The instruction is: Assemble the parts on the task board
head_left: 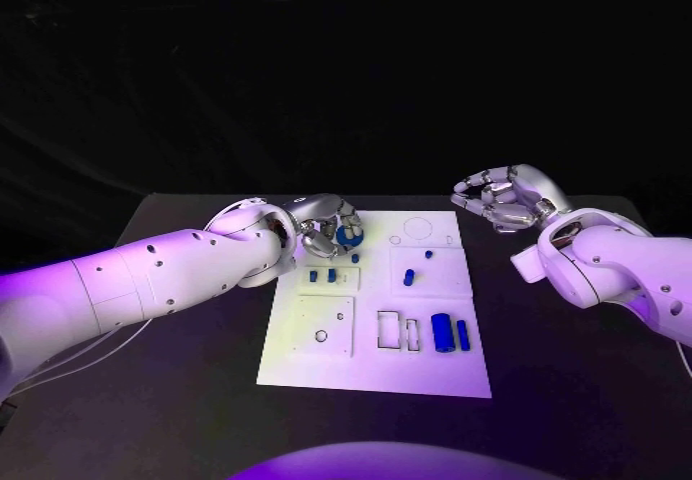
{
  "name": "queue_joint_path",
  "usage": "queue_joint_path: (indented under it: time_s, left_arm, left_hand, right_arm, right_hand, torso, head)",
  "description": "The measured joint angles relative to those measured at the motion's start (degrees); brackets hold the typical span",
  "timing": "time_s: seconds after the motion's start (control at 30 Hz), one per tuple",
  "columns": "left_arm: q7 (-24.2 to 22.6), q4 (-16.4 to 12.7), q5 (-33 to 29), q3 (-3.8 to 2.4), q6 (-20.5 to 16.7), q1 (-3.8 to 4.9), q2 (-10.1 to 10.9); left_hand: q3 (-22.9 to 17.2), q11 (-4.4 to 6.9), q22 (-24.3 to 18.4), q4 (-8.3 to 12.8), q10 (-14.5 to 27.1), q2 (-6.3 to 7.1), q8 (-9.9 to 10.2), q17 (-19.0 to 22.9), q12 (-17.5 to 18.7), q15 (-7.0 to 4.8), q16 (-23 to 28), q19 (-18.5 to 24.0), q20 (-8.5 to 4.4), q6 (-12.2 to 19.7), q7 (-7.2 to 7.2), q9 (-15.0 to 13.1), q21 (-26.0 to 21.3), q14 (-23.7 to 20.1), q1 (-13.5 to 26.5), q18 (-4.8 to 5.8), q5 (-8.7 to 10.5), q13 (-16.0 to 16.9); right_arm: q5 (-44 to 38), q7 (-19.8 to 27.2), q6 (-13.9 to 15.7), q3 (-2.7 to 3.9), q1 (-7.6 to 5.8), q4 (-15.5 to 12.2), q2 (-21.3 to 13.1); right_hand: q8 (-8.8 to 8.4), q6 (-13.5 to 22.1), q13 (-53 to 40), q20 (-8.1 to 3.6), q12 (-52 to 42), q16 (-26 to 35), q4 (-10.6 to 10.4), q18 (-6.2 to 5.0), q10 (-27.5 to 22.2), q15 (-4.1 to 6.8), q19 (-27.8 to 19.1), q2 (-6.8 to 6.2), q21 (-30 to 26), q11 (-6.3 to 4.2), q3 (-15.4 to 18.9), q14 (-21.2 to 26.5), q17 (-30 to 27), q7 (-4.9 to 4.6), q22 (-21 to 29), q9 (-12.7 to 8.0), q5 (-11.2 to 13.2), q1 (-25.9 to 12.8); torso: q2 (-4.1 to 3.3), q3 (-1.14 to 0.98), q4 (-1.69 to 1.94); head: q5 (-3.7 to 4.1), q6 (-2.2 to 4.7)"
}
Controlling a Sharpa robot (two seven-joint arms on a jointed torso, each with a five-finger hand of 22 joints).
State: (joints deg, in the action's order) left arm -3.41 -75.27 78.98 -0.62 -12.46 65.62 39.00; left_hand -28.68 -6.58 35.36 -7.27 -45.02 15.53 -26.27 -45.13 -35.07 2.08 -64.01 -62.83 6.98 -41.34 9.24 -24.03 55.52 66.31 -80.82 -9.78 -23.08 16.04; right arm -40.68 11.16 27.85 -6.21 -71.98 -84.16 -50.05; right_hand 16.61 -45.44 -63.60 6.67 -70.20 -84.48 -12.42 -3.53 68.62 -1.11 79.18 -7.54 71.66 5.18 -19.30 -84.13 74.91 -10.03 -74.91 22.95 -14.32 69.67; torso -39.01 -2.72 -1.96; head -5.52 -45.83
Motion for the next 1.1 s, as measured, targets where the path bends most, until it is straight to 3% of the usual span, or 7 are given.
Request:
queue_joint_path:
  time_s: [0.4, 0.67, 1.1]
  left_arm:
    - [-0.6, 3.6, 8.5, 0.29, 1.9, -0.02, -3.1]
    - [0.0, 3.9, 10.7, 0.32, 3.8, -0.01, -3.7]
    - [2.1, 4.1, 11.9, 0.34, 6.8, 0.00, -4.6]
  left_hand:
    - [0.2, -0.08, 3.4, 0.2, 0.1, 0.00, 1.2, 0.7, 1.6, 0.03, -1.4, -0.9, 0.20, -1.0, -0.44, 1.9, 2.4, 0.4, 0.0, 0.01, 1.37, -2.4]
    - [0.2, 0.37, 5.0, 0.2, -1.2, 0.00, 1.6, -0.1, 1.8, -0.34, -3.3, -1.5, -0.02, -2.6, -1.08, 2.8, 3.8, 2.2, 0.0, 0.00, 2.25, -3.6]
    - [0.3, 1.12, 9.7, 0.0, -4.7, -0.46, 2.3, -3.9, 0.8, -0.76, -7.4, -3.8, -0.31, -4.5, -0.65, 4.1, 7.1, 5.5, -0.5, 0.00, 2.76, -4.1]
  right_arm:
    - [0.0, 0.1, 0.0, 0.00, 0.10, 0.1, 0.2]
    - [0.0, 0.1, 0.0, 0.00, 0.13, 0.1, 0.3]
    - [0.0, 0.1, 0.0, 0.00, 0.17, 0.1, 0.4]
  right_hand:
    - [0.00, 0.0, 0.2, 0.21, 0.0, 0.0, 0.0, 0.00, -0.1, 0.00, -0.2, 0.00, -0.2, 0.05, 0.0, 0.0, 0.0, 0.00, 0.0, 0.0, 0.0, 0.0]
    - [0.00, 0.0, 0.2, 0.21, 0.0, 0.0, 0.0, 0.00, -0.1, 0.00, -0.2, 0.00, -0.2, -0.02, 0.0, 0.0, 0.0, 0.00, 0.0, 0.0, 0.0, 0.0]
    - [0.00, 0.0, 0.1, 0.21, 0.0, 0.0, 0.0, 0.00, -0.3, 0.00, -0.2, 0.00, -0.2, -0.16, 0.0, 0.0, 0.0, 0.00, 0.0, 0.0, 0.0, 0.0]
  torso:
    - [-0.04, -0.06, -0.07]
    - [0.03, -0.10, -0.04]
    - [0.05, -0.09, 0.04]
  head:
    - [0.20, 0.00]
    - [0.29, -0.26]
    - [0.26, -0.34]
